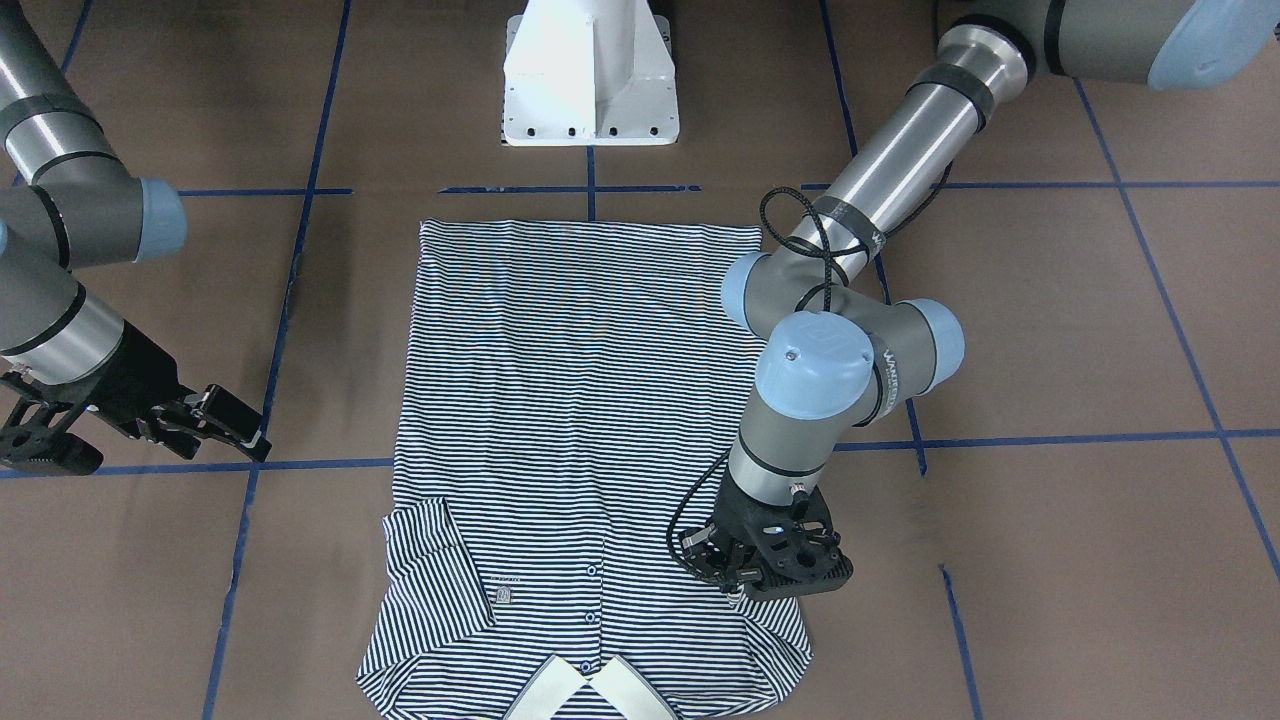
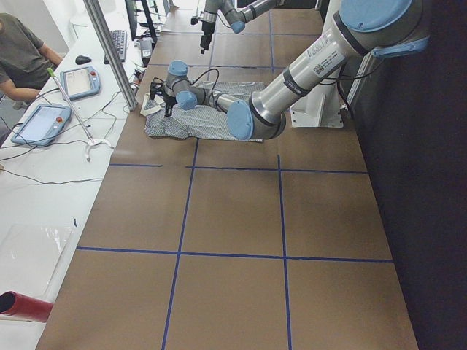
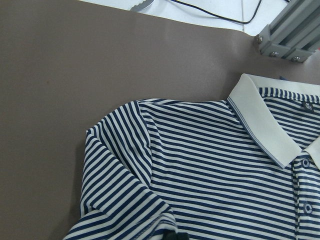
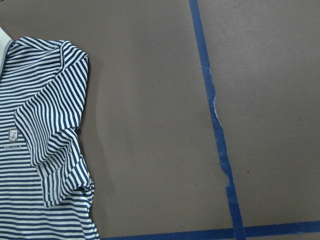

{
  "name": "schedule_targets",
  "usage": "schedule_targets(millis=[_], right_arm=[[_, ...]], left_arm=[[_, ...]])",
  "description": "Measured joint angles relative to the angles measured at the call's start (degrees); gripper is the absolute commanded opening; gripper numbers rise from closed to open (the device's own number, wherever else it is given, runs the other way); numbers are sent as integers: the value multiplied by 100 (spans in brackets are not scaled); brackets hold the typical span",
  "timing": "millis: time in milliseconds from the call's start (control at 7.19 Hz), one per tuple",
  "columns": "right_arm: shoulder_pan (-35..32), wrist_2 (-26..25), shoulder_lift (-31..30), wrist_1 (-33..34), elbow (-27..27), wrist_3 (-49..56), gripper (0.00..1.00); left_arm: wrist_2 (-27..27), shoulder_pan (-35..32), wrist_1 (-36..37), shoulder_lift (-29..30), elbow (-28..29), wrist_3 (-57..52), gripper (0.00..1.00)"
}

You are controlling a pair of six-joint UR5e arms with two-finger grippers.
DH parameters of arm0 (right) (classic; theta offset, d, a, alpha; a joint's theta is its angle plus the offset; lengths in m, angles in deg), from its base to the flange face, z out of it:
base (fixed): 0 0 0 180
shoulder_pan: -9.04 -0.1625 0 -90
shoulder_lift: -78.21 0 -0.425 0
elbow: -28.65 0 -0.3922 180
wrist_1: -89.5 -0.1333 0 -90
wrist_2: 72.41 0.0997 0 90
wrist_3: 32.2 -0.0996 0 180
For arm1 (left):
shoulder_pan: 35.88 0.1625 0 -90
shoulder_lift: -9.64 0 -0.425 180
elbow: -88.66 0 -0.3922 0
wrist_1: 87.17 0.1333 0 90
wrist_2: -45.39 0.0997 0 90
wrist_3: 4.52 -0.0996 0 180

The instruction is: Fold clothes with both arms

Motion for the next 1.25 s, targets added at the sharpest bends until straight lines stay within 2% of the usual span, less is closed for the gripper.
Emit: schedule_targets(millis=[278, 417, 556, 695, 834, 973, 1112, 1251], right_arm=[[0, -5, -14, 0, 0, 6, 100], [2, -7, -22, -1, 0, 6, 100], [5, -8, -26, 0, -3, 3, 100], [13, -12, -28, -2, -6, -10, 100], [48, -56, -20, -6, 8, -72, 100], [177, -199, -5, -8, 79, -328, 100], [430, -479, -27, -7, 246, -795, 100], [838, -911, -168, -1, 581, -1320, 100]], left_arm=[[119, 65, -22, 85, 79, 98, 0], [176, 98, -65, 97, 126, 111, 6], [310, 145, -142, 101, 189, 117, 33], [438, 188, -205, 103, 227, 125, 47], [496, 214, -234, 97, 206, 158, 51], [505, 255, -225, 22, -1, 274, 54], [466, 336, -139, -219, -517, 433, 57], [366, 452, 66, -641, -1310, 557, 58]])
